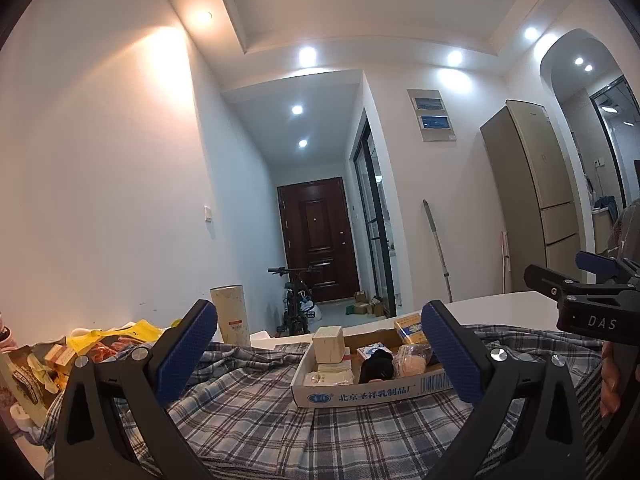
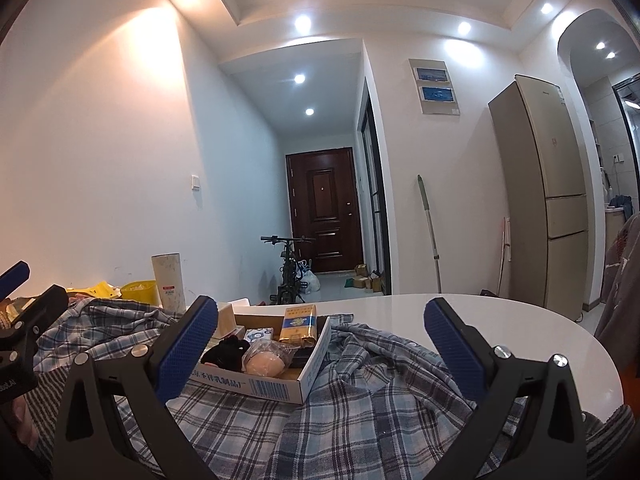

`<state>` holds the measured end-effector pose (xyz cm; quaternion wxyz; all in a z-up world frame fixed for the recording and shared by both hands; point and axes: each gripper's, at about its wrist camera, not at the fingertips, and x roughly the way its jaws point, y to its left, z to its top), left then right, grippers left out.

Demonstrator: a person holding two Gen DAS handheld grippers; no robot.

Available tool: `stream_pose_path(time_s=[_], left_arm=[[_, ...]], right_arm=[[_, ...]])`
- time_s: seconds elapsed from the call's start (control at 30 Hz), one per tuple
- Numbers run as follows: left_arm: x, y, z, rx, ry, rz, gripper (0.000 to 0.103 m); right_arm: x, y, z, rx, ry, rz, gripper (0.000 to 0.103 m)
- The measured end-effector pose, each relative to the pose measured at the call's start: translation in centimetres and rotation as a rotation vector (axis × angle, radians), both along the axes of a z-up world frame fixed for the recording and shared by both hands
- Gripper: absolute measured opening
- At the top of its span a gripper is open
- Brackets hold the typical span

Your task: Organize objects

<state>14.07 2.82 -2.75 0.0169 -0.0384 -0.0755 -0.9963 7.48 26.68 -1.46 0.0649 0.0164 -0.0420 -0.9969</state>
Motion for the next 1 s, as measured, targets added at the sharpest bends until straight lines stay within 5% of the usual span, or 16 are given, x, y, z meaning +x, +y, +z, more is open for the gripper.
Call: stream_pose_path(time_s=[1.0], left_arm=[[-0.35, 0.26, 0.03, -0.012, -0.019, 0.002, 0.103]], right_arm=[[-0.38, -0.09, 0.00, 0.001, -0.018, -0.005, 0.103]])
